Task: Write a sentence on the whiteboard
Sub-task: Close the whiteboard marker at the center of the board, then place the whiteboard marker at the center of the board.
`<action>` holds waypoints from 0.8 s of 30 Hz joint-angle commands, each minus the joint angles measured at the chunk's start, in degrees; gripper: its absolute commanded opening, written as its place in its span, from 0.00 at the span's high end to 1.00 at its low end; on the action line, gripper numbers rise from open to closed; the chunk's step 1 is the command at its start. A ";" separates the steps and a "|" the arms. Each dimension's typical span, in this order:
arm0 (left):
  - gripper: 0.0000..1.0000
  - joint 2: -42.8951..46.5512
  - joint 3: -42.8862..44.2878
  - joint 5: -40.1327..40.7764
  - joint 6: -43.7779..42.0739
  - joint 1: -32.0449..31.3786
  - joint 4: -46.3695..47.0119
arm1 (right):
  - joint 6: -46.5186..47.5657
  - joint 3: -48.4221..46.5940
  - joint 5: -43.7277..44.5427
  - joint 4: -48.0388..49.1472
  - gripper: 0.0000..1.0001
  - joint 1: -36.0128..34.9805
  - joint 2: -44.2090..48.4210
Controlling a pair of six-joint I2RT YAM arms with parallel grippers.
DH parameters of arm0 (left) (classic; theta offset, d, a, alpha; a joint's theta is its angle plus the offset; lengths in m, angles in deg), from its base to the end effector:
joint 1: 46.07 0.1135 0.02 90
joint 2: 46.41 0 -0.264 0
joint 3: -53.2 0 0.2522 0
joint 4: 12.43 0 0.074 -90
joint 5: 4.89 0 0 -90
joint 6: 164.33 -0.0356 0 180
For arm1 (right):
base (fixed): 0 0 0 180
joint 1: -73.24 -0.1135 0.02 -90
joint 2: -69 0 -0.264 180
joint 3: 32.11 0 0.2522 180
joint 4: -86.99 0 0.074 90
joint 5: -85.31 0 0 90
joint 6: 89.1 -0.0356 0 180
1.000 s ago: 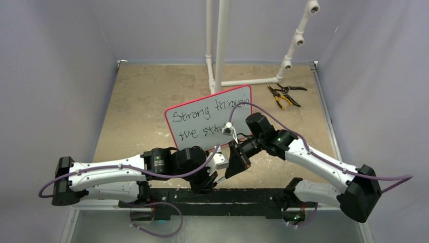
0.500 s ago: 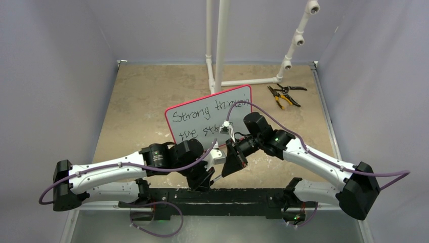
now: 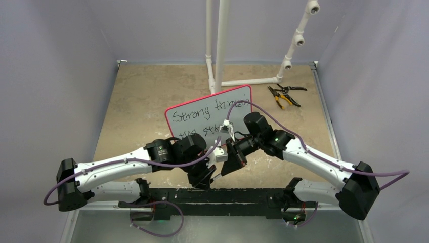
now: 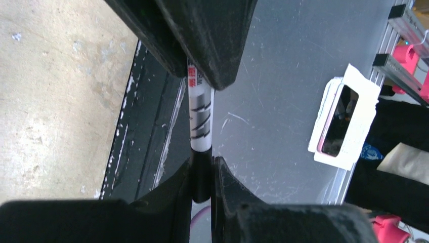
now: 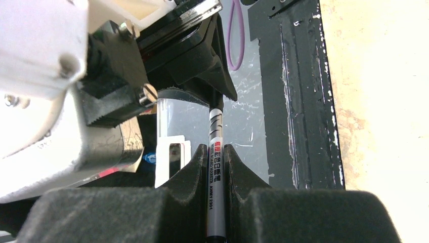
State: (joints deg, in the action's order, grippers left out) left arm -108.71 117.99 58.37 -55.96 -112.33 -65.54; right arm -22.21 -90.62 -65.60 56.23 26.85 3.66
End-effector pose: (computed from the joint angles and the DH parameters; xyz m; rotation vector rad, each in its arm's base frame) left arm 0.0724 -0.2045 0.2764 1.3127 2.3871 -1.1310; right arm 0.1379 0.1899 0.2677 -1.1404 2.1647 1.7948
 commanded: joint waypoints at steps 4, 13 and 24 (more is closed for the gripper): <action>1.00 -2.08 10.15 7.63 -2.39 5.07 31.21 | -1.64 0.04 -6.31 3.02 1.00 -4.31 -1.63; 1.00 -1.83 9.45 6.27 -2.10 6.10 30.50 | 0.82 -1.61 -3.47 -0.25 1.00 -4.32 -2.47; 0.55 6.95 1.34 16.92 1.33 7.01 13.33 | -8.29 2.59 22.13 0.13 1.00 -1.60 -0.69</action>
State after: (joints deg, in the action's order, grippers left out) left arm -106.11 117.59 65.52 -56.92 -107.24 -64.32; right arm -26.32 -91.08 -53.49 57.76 25.87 2.57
